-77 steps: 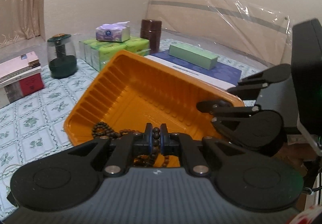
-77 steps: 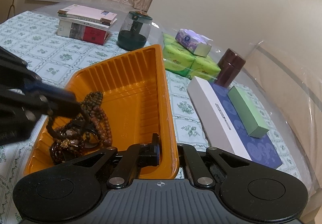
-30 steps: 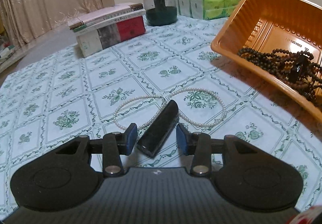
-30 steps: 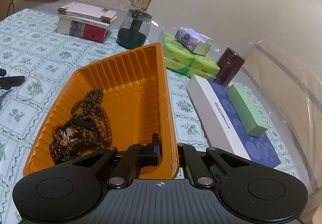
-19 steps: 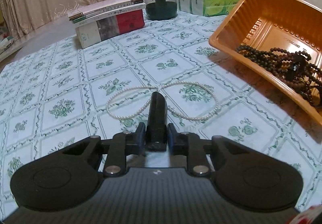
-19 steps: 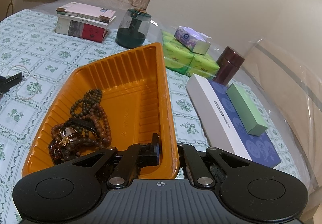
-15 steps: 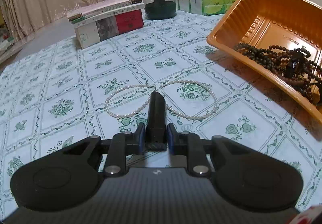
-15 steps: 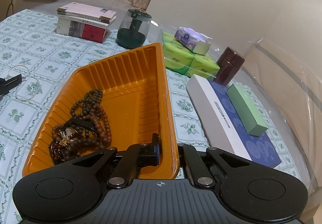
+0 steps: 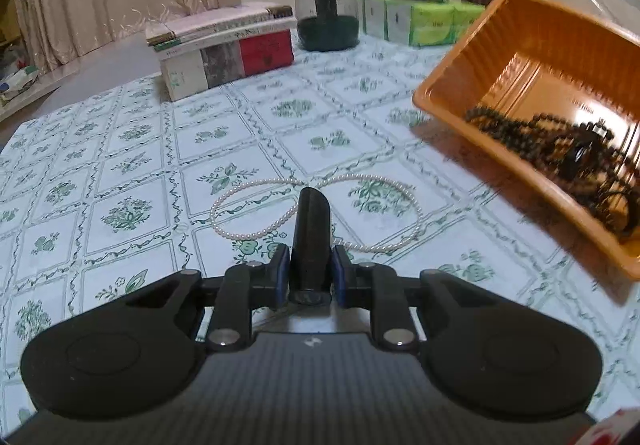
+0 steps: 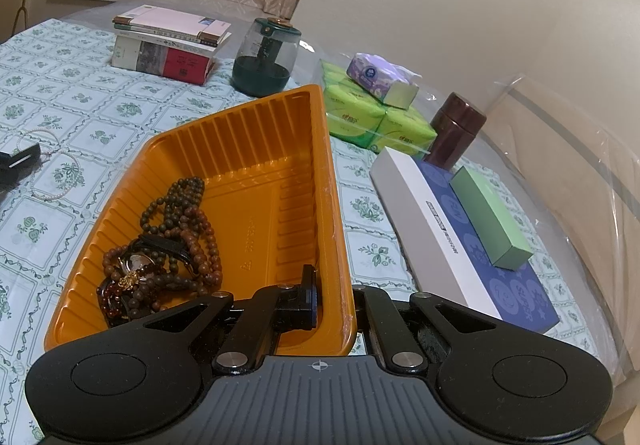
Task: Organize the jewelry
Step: 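Grasp the black cylinder by its end with the left gripper, then carry the black cylinder into the orange tray and open the left gripper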
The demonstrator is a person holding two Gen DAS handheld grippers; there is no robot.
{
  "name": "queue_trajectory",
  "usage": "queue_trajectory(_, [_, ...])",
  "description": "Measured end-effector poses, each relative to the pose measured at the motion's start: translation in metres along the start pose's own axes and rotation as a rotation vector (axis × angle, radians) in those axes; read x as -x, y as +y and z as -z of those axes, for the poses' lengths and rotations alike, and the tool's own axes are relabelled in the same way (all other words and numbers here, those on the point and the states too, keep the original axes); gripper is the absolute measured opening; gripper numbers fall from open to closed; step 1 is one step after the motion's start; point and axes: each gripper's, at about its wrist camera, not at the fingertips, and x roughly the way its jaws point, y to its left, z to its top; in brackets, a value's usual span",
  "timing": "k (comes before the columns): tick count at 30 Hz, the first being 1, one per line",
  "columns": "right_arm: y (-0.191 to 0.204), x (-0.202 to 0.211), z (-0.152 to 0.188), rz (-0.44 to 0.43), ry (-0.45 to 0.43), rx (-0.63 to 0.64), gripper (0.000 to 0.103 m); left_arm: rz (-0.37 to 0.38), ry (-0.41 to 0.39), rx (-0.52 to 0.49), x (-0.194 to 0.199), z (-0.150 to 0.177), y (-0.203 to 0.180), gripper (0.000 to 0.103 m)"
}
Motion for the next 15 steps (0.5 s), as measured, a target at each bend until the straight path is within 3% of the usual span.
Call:
queue_trajectory(8, [0.001, 0.0, 0.0, 0.001, -0.001, 0.0, 0.004, 0.016, -0.035, 0.094, 0.025, -0.002, 0.001, 0.019])
queue_trajectory(15, [0.001, 0.0, 0.0, 0.0, -0.002, -0.001, 0.004, 0.063, -0.083, 0.094, 0.043, -0.016, -0.019, 0.019])
